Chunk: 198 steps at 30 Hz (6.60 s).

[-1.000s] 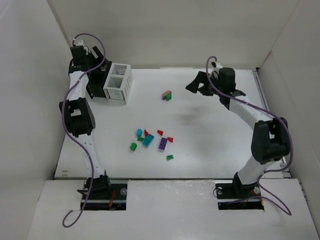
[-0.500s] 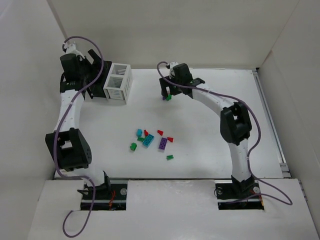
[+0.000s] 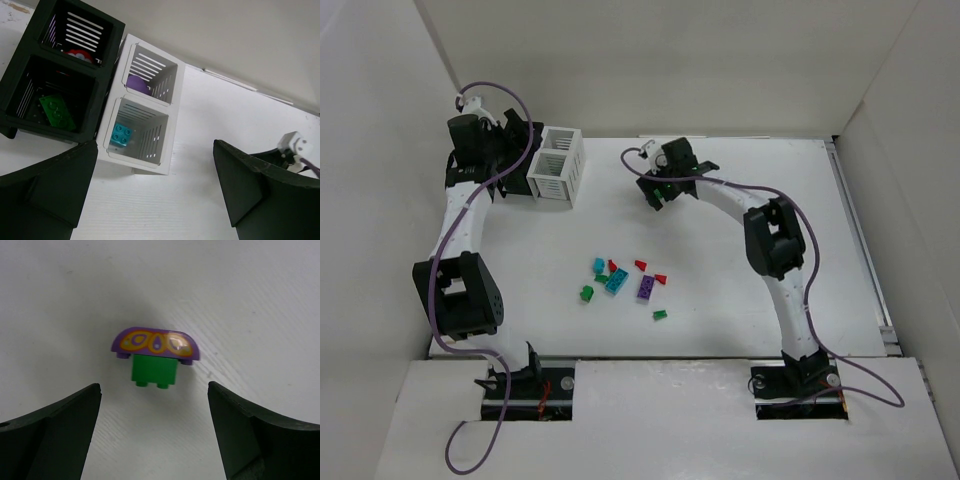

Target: Sort the legos into containers by color

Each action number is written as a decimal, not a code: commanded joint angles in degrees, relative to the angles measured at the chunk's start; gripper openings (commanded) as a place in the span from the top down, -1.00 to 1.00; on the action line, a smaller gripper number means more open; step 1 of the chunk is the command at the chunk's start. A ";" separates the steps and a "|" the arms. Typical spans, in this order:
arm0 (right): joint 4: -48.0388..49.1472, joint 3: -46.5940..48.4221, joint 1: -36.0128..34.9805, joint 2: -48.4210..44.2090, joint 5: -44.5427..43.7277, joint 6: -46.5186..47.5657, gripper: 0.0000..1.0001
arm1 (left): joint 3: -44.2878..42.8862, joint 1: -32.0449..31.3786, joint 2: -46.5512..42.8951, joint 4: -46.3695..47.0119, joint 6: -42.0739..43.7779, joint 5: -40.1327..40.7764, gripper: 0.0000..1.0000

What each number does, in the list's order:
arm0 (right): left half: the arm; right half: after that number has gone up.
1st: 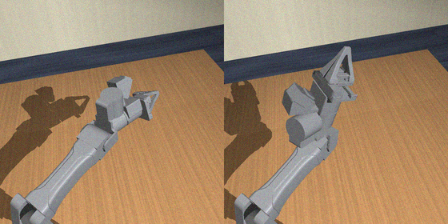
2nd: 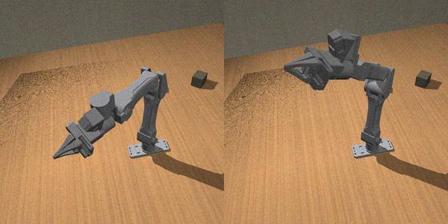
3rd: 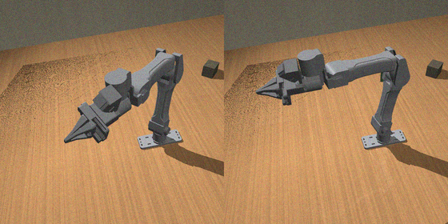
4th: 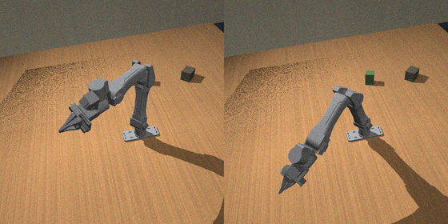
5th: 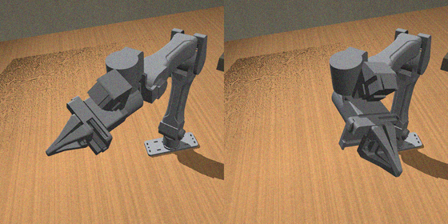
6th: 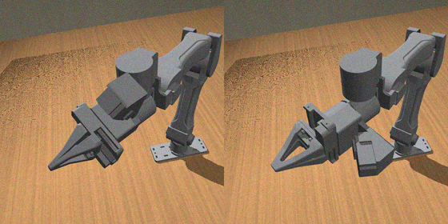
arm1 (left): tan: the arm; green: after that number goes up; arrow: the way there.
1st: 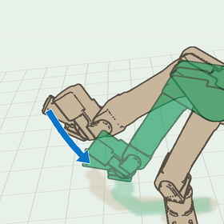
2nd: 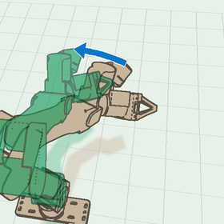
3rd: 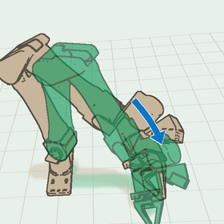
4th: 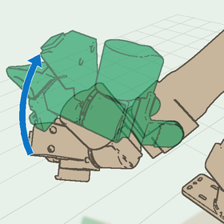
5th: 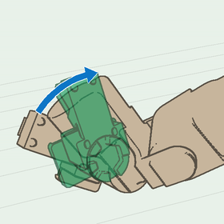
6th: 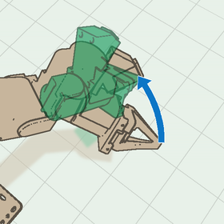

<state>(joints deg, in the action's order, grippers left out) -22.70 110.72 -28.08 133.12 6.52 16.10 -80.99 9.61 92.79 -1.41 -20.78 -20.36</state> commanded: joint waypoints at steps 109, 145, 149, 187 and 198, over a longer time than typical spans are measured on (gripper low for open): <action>19.70 -51.30 -9.89 -59.91 21.95 16.95 0.94 | 24.92 -33.86 -16.50 26.99 -17.19 -30.79 -1.00; 19.89 -54.64 -10.95 -65.27 13.95 14.22 1.00 | 22.28 -21.84 -26.43 5.80 -7.79 -19.10 1.00; 19.89 -54.64 -10.95 -65.27 13.43 13.70 1.00 | 21.76 -19.89 -26.96 3.89 -7.17 -17.71 1.00; 23.84 -43.40 0.82 -48.49 5.43 4.91 0.99 | -31.06 -8.55 27.60 -0.53 -2.08 10.17 1.00; 23.84 -41.37 2.94 -44.88 10.17 4.38 0.99 | -33.44 -8.55 31.31 2.73 -2.08 9.64 0.48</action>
<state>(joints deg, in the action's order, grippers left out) -2.00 66.65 -25.47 88.38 13.96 21.15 -111.48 0.84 126.15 -2.85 -23.40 -10.28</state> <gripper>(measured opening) 0.431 0.334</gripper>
